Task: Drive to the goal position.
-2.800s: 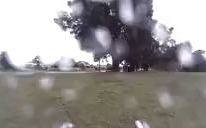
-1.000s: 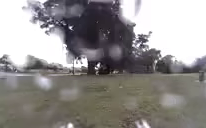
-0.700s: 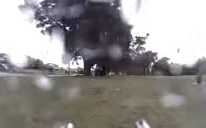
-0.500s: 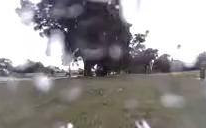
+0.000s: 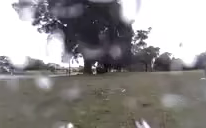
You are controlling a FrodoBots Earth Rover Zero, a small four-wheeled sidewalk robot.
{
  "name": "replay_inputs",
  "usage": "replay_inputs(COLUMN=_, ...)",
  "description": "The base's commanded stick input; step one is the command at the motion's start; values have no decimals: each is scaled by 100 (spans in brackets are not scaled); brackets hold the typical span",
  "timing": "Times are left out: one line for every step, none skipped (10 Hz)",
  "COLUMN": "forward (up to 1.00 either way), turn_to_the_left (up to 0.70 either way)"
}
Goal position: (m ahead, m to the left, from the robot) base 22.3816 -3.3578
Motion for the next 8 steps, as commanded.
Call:
replay_inputs(forward=99, turn_to_the_left=1)
replay_inputs(forward=99, turn_to_the_left=1)
replay_inputs(forward=99, turn_to_the_left=1)
replay_inputs(forward=99, turn_to_the_left=1)
replay_inputs(forward=99, turn_to_the_left=1)
replay_inputs(forward=99, turn_to_the_left=1)
replay_inputs(forward=99, turn_to_the_left=1)
replay_inputs(forward=99, turn_to_the_left=1)
